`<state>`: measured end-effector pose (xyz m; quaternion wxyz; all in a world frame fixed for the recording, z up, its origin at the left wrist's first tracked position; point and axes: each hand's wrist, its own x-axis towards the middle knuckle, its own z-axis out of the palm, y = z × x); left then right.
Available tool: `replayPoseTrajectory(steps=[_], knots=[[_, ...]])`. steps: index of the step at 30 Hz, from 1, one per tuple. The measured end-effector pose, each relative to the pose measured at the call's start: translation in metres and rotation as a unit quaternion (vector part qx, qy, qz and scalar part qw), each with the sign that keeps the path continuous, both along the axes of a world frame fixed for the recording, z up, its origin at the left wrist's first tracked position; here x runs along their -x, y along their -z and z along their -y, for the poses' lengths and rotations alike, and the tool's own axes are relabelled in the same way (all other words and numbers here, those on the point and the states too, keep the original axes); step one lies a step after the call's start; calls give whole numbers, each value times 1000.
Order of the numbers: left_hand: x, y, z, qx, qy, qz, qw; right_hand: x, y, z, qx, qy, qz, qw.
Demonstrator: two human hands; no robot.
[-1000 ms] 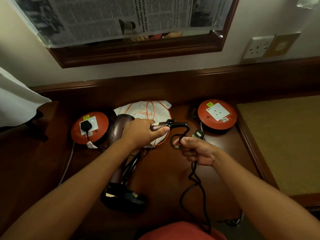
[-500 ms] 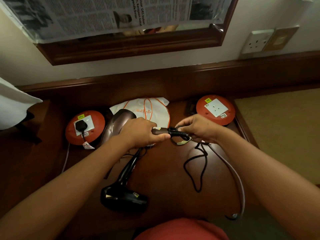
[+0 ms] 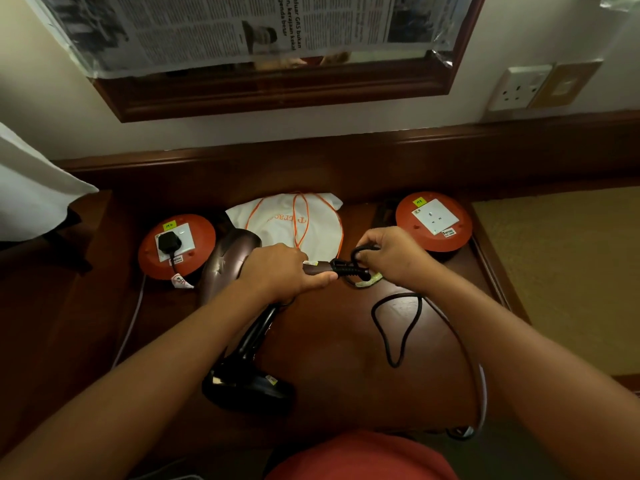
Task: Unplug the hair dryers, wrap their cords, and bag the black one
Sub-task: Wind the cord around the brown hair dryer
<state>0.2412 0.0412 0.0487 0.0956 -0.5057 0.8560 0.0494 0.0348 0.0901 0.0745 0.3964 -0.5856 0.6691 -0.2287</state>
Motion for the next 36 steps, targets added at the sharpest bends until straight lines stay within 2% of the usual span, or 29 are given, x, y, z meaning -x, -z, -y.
replayPoseTrajectory(steps=[3, 5, 10, 14, 20, 26, 32, 36], knots=[[4, 4, -6, 1, -32, -2, 999, -10, 9, -12, 41, 24, -63, 997], [7, 6, -9, 5, -59, -14, 998, -15, 14, -20, 58, 46, -63, 995], [10, 9, -10, 16, -88, -35, 995, -25, 22, -38, 95, 72, -17, 993], [7, 11, -5, 22, -99, -51, 993, -28, 30, -50, 107, 98, 76, 986], [9, 3, 1, 25, -98, -64, 993, -34, 53, -63, 37, 132, 235, 962], [13, -2, 5, 25, -97, -88, 991, -27, 64, -64, -29, 120, 269, 955], [12, -3, 7, 15, -94, -95, 991, -21, 71, -62, -88, 134, 405, 900], [11, -5, 8, 6, -91, -112, 990, -11, 76, -59, -125, 125, 460, 870]])
